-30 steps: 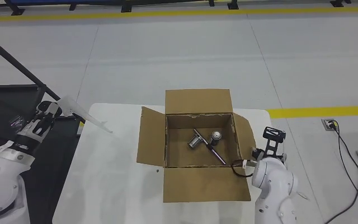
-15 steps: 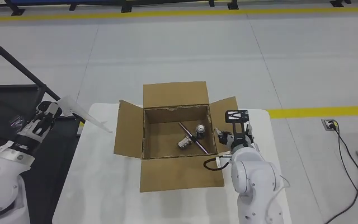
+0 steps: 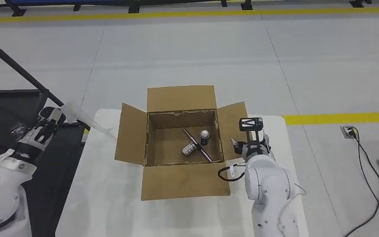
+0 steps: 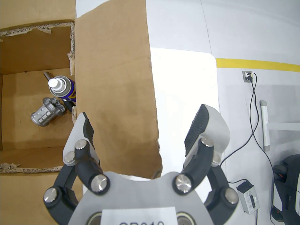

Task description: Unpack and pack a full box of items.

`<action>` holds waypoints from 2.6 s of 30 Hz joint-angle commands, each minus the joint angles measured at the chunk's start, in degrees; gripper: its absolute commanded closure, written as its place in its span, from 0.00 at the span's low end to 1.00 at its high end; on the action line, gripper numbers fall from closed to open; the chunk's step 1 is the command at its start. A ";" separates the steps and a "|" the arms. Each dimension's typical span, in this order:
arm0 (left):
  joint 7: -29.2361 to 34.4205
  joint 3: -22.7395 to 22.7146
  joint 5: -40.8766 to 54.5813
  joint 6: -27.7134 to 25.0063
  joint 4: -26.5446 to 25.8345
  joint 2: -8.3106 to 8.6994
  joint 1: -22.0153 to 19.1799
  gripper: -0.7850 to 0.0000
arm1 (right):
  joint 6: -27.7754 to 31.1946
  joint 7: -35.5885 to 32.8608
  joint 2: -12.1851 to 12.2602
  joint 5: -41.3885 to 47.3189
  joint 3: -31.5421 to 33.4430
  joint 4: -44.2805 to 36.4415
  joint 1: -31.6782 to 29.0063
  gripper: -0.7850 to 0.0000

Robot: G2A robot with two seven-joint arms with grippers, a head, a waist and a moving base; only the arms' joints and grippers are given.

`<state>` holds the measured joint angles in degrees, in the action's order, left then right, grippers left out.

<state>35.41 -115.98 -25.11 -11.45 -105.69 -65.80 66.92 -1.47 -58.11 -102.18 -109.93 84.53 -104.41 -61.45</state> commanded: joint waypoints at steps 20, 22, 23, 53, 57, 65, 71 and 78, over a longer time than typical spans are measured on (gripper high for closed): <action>0.00 0.00 0.00 0.00 0.00 0.00 0.00 1.00 | 19.43 -2.42 3.44 58.57 25.78 8.35 5.50 0.00; 0.00 0.00 0.00 0.00 0.00 0.00 0.00 1.00 | 19.30 -3.56 3.87 58.21 26.45 9.35 6.37 0.00; 0.00 0.00 0.00 0.00 0.00 0.00 0.00 1.00 | 19.30 -3.56 3.87 58.21 26.45 9.35 6.37 0.00; 0.00 0.00 0.00 0.00 0.00 0.00 0.00 1.00 | 8.27 -9.58 8.56 69.09 25.17 19.59 12.52 0.69; 0.00 0.00 0.00 0.00 0.00 0.00 0.00 1.00 | 8.92 -10.65 9.45 69.64 24.62 20.14 12.58 0.70; 0.00 0.00 0.00 0.00 0.00 0.00 0.00 1.00 | 10.10 -11.82 10.96 74.75 24.25 19.01 10.68 0.98; 0.00 0.00 0.00 0.00 0.00 0.00 0.00 1.00 | 10.38 -11.41 11.97 76.77 23.32 17.57 8.31 1.00; 0.00 0.00 0.00 0.00 0.00 0.00 0.00 1.00 | 10.69 -10.40 13.17 78.26 22.59 14.48 5.12 1.00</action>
<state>35.41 -115.98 -25.11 -11.45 -105.69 -65.80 66.92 9.37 -68.87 -89.17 -31.50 107.23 -89.52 -55.97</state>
